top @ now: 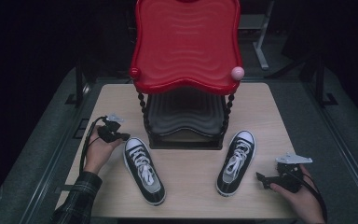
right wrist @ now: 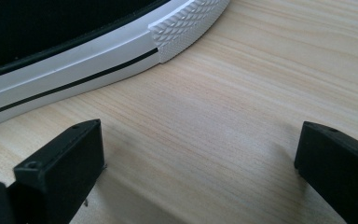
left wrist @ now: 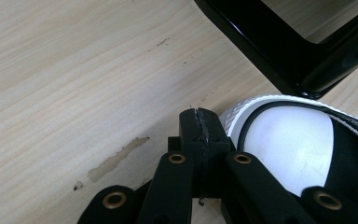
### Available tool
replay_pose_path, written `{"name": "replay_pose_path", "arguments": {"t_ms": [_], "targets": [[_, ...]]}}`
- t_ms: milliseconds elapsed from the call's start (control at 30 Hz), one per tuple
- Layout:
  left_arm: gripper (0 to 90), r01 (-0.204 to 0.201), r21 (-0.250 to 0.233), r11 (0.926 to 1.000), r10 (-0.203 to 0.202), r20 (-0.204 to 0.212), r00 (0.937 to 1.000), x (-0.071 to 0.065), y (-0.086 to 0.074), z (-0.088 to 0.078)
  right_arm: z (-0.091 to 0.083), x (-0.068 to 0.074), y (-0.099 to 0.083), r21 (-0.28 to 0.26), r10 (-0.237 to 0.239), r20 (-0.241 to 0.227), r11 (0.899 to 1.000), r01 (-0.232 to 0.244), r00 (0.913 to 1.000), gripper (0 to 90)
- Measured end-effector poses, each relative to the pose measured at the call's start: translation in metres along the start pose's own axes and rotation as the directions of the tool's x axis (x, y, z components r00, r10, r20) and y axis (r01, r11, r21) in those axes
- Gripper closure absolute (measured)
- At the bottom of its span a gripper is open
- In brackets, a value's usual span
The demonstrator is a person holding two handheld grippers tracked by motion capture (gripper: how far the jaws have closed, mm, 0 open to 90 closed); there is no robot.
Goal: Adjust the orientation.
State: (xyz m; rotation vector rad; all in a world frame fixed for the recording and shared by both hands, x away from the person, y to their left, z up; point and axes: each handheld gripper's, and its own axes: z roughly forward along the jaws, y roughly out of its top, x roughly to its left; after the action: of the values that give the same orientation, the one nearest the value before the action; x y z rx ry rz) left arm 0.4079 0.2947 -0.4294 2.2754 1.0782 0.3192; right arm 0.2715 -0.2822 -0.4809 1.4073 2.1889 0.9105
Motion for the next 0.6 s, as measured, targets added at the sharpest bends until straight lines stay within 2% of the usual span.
{"name": "replay_pose_path", "arguments": {"t_ms": [67,167,267,367,433,500,533,600], "targets": [[90.0,-0.017,-0.003,0.9999,0.017,0.008,0.9998,-0.007,-0.001,0.000,0.000,0.000,0.000,0.000,-0.001,0.000,1.000,0.001,1.0000,0.9],[90.0,-0.011,-0.007,0.9999,0.011,0.054,0.9985,-0.014,-0.002,0.000,0.000,0.000,0.000,0.000,-0.001,0.000,1.000,0.001,1.0000,0.9],[90.0,-0.024,-0.006,0.9997,0.025,0.057,0.9981,-0.020,-0.001,0.001,0.000,0.000,0.000,0.000,-0.001,-0.001,1.000,0.001,1.0000,0.9],[90.0,-0.032,-0.004,0.9995,0.032,0.108,0.9936,-0.030,0.000,0.003,0.000,0.000,0.000,0.000,-0.002,-0.001,1.000,0.002,1.0000,0.9],[90.0,-0.073,0.007,0.9973,0.072,0.091,0.9933,-0.040,0.004,0.004,0.000,0.000,0.000,0.000,-0.002,-0.002,1.000,0.002,1.0000,0.9],[90.0,-0.075,0.005,0.9971,0.074,0.096,0.9926,-0.042,0.004,0.004,0.000,0.000,0.000,0.000,-0.002,-0.002,1.000,0.002,1.0000,0.9],[90.0,-0.059,-0.006,0.9982,0.060,0.154,0.9862,-0.046,0.004,0.007,0.000,0.000,0.000,0.000,-0.003,-0.002,1.000,0.003,1.0000,0.9],[90.0,-0.067,-0.009,0.9977,0.068,0.145,0.9871,-0.049,0.004,0.008,0.000,0.000,0.000,0.000,-0.003,-0.003,1.000,0.003,1.0000,0.9]]}}
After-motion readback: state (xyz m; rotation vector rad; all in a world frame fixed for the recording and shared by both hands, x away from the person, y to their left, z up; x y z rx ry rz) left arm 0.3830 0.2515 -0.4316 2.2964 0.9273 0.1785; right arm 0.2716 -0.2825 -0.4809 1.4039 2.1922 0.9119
